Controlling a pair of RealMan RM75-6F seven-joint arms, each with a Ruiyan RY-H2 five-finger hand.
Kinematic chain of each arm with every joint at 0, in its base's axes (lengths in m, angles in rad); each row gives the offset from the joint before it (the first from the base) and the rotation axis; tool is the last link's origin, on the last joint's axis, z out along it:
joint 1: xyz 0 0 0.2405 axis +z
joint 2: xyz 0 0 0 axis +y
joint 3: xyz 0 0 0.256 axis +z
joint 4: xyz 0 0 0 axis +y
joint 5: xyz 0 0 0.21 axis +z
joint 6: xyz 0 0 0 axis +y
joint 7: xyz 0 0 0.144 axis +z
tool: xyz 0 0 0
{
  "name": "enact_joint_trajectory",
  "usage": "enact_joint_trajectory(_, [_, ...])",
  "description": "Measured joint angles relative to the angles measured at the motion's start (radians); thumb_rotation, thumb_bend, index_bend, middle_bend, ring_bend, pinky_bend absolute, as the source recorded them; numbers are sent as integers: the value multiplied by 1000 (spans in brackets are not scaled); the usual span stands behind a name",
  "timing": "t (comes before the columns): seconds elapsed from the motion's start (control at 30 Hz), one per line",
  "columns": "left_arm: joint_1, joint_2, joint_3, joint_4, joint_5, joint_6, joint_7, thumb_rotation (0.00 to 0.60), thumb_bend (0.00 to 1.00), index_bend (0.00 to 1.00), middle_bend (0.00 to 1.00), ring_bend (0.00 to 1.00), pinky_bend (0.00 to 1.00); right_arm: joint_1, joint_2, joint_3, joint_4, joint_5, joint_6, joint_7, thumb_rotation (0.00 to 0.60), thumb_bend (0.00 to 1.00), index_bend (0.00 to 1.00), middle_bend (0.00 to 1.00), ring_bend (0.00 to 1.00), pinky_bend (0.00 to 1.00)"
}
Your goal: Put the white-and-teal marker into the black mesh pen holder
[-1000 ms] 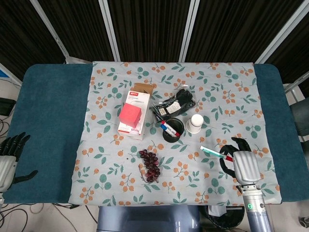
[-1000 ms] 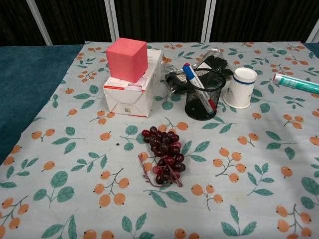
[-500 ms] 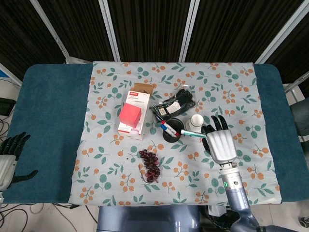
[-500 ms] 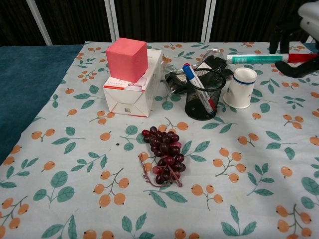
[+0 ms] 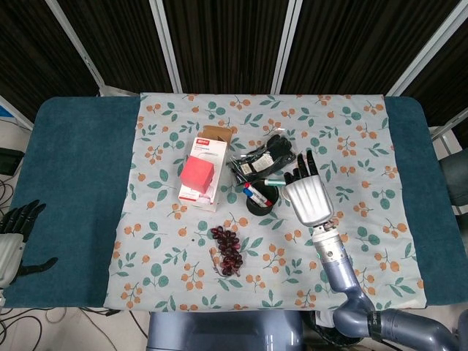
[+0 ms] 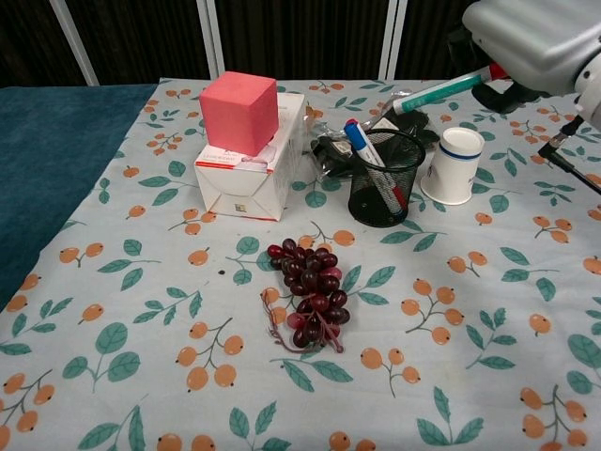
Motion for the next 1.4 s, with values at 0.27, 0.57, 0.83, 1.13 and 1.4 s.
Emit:
enact_joint_trajectory(0.27, [0, 2, 1, -1, 1, -1, -2, 600, 49, 0, 0, 0, 0, 11, 26, -51, 16, -36, -7, -15, 600, 553, 674, 581, 216, 167])
enact_joint_trajectory(0.57, [2, 0, 3, 0, 5, 4, 4, 600, 49, 0, 0, 0, 0, 29, 88, -117, 31, -121, -31, -83, 600, 554, 677, 584, 219, 167])
enact_joint_trajectory(0.83, [4, -3, 3, 2, 7, 9, 5, 600, 50, 0, 0, 0, 0, 35, 110, -150, 27, -154, -49, -110, 600, 554, 677, 584, 219, 167])
enact_joint_trajectory(1.13, [4, -4, 2, 3, 5, 10, 7, 600, 49, 0, 0, 0, 0, 63, 103, -161, 34, -190, -77, -132, 600, 519, 677, 563, 219, 167])
enact_joint_trajectory(1.4, [4, -3, 1, 3, 5, 9, 4, 600, 50, 0, 0, 0, 0, 97, 67, -158, 82, -221, -102, -174, 600, 439, 644, 481, 216, 167])
